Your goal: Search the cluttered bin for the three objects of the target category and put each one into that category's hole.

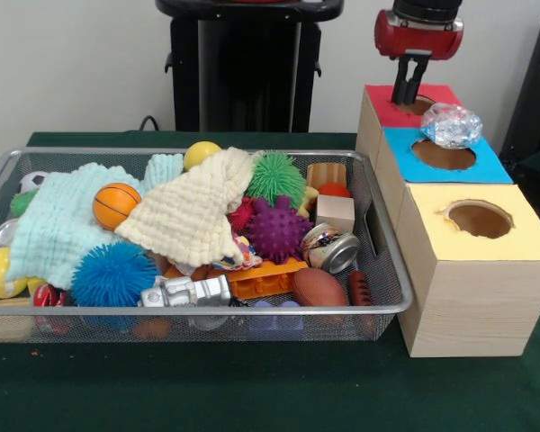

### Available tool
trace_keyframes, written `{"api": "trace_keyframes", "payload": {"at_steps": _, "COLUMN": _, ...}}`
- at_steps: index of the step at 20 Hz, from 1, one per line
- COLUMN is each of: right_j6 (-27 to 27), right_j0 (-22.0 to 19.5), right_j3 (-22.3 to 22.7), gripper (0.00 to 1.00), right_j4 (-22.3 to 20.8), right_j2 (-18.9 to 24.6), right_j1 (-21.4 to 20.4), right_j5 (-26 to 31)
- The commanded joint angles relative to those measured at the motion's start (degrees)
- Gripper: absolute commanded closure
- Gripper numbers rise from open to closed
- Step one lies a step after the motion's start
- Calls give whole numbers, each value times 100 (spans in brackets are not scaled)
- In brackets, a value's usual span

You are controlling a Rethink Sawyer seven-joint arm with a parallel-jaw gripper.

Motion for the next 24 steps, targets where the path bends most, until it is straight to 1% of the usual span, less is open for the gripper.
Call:
{"api": "trace_keyframes", "payload": {"at_steps": 1, "right_j6": 1481, "right_j0": 103, "right_j3": 433, "gripper": 100, "right_j4": 392, "right_j2": 331, "right_j1": 136, "right_j5": -155}}
{"api": "trace_keyframes", "payload": {"at_steps": 7, "right_j6": 1538, "right_j0": 190, "right_j3": 614, "gripper": 100, "right_j4": 572, "right_j2": 368, "right_j1": 103, "right_j5": -216}}
{"api": "trace_keyframes", "payload": {"at_steps": 10, "right_j6": 1584, "right_j0": 255, "right_j3": 728, "gripper": 100, "right_j4": 667, "right_j2": 424, "right_j1": 147, "right_j5": -435}}
{"api": "trace_keyframes", "payload": {"at_steps": 13, "right_j6": 1615, "right_j0": 322, "right_j3": 807, "gripper": 100, "right_j4": 776, "right_j2": 456, "right_j1": 140, "right_j5": -484}}
{"api": "trace_keyframes", "payload": {"at_steps": 19, "right_j6": 1575, "right_j0": 361, "right_j3": 746, "gripper": 100, "right_j4": 1009, "right_j2": 549, "right_j1": 184, "right_j5": -403}}
{"api": "trace_keyframes", "payload": {"at_steps": 23, "right_j6": 1578, "right_j0": 381, "right_j3": 763, "gripper": 100, "right_j4": 1196, "right_j2": 689, "right_j1": 262, "right_j5": -514}}
{"api": "trace_keyframes", "payload": {"at_steps": 24, "right_j6": 1618, "right_j0": 448, "right_j3": 753, "gripper": 100, "right_j4": 1255, "right_j2": 722, "right_j1": 281, "right_j5": -535}}
